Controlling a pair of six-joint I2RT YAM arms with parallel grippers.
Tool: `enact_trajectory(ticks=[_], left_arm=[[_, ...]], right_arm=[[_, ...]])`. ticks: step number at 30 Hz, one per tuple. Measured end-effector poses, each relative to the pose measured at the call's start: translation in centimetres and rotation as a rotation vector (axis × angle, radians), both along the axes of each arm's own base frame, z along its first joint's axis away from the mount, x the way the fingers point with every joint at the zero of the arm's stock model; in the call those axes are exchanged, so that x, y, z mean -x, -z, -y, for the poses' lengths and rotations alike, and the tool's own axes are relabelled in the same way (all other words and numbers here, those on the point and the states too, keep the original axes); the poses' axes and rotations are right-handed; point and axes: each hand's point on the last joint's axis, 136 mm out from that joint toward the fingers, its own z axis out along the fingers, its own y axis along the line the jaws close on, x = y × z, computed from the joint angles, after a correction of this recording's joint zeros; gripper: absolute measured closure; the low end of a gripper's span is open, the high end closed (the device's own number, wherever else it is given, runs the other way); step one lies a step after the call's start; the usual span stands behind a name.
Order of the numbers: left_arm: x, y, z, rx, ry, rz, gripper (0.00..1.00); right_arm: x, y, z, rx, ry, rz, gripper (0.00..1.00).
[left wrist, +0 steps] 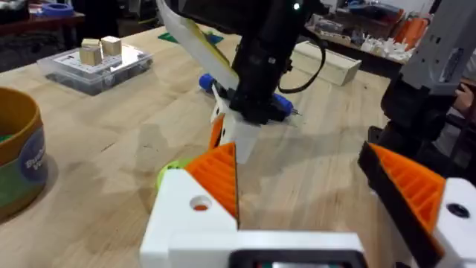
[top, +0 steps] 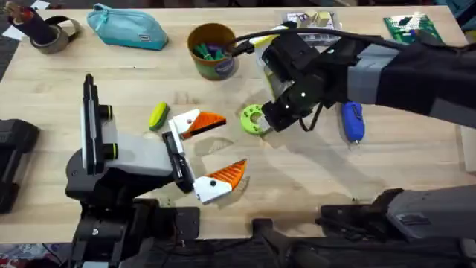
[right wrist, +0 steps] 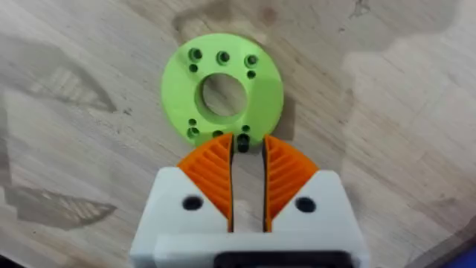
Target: Pick up the gripper from the table and insert it into the empty holder that is missing its gripper. Then pick up a screw, insert it into the mounting hole, and use the screwdriver to tighten it. Finally, clean up the table by picking up the vegetable and placing it into the bucket.
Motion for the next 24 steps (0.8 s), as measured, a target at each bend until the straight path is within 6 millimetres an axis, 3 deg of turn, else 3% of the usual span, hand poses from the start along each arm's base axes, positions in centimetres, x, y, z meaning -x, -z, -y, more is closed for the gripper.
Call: enact_trajectory(ticks=[11,18,24], left_arm=[[0.00,0.00,0.00,0.000,0.000,0.000,0.006],[0.00,0.00,0.00,0.000,0.000,0.000,0.006],[0.00,0.00,0.00,0.000,0.000,0.000,0.006]], right_arm=[[-0.02,0.03,-0.01,0.000,0.000,0.000,0.834],[0.02,0.34,0.00,0.006,-0.002,-0.007,0.979],[0.03,0.34,-0.02,0.006,-0.001,-0.008,0.994]])
